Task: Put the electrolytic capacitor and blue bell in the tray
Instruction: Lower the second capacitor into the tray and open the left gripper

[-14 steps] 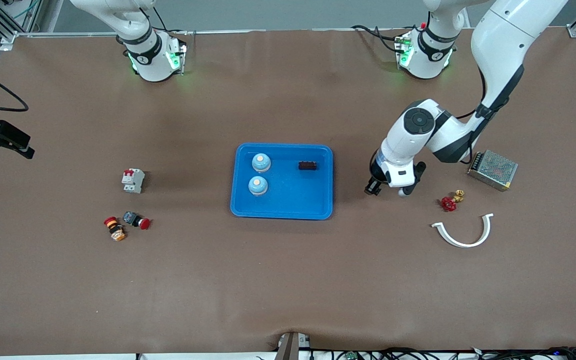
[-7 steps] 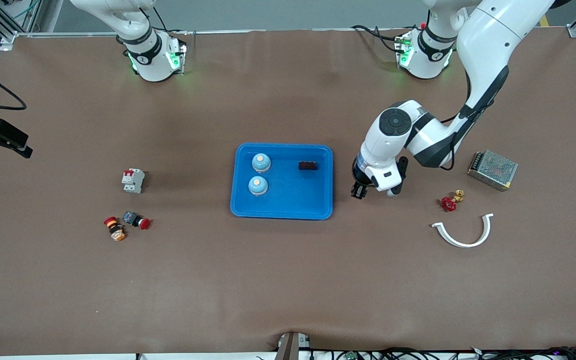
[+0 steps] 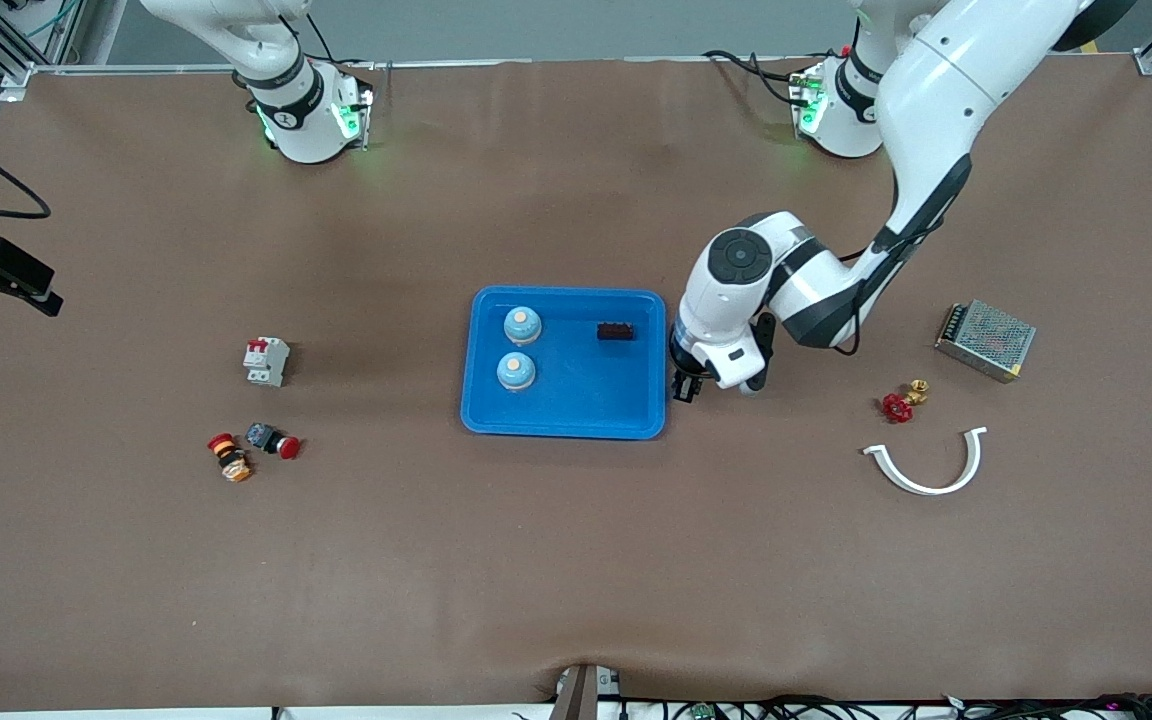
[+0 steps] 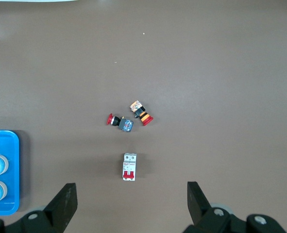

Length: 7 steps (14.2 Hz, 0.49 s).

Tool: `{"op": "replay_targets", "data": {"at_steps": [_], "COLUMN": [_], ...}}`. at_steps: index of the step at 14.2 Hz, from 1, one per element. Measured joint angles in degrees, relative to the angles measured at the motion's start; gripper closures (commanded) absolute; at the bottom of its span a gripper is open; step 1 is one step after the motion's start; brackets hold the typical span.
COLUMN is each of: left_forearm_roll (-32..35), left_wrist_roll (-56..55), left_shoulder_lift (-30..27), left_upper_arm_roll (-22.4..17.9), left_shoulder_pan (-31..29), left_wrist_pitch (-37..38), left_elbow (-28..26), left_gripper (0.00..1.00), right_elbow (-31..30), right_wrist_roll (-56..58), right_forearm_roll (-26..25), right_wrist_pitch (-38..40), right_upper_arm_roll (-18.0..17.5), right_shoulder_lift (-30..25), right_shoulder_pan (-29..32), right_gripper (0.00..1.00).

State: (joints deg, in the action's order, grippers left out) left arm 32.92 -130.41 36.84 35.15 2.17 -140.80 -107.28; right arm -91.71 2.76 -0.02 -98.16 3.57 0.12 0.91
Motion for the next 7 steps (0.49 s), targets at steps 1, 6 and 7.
{"op": "replay_targets", "data": {"at_steps": [1,6,7], "left_forearm_roll": [0.0,0.0,0.0], "left_wrist_roll": [-1.0,-6.3,-7.0], "left_shoulder_lift": [0.8,2.9,3.0], "left_upper_arm_roll": [-1.4,-5.3,-5.3], "left_shoulder_pan": [2.0,9.1,9.7], "left_wrist_pitch": [0.1,0.3,0.4], "left_elbow": [1.2,4.7,5.1], "left_gripper": [1.00,1.00,1.00], "right_elbow": [0.0,0.0,0.0], "right_wrist_roll": [0.0,0.0,0.0], "right_forearm_roll": [0.1,0.7,0.7], "right_wrist_pitch": [0.0,0.0,0.0], "right_upper_arm_roll": [0.0,0.1,0.1], "right_shoulder_lift": [0.0,0.0,0.0], "right_shoulder_pan": [0.0,0.0,0.0], "right_gripper": [0.00,0.00,0.00]}}
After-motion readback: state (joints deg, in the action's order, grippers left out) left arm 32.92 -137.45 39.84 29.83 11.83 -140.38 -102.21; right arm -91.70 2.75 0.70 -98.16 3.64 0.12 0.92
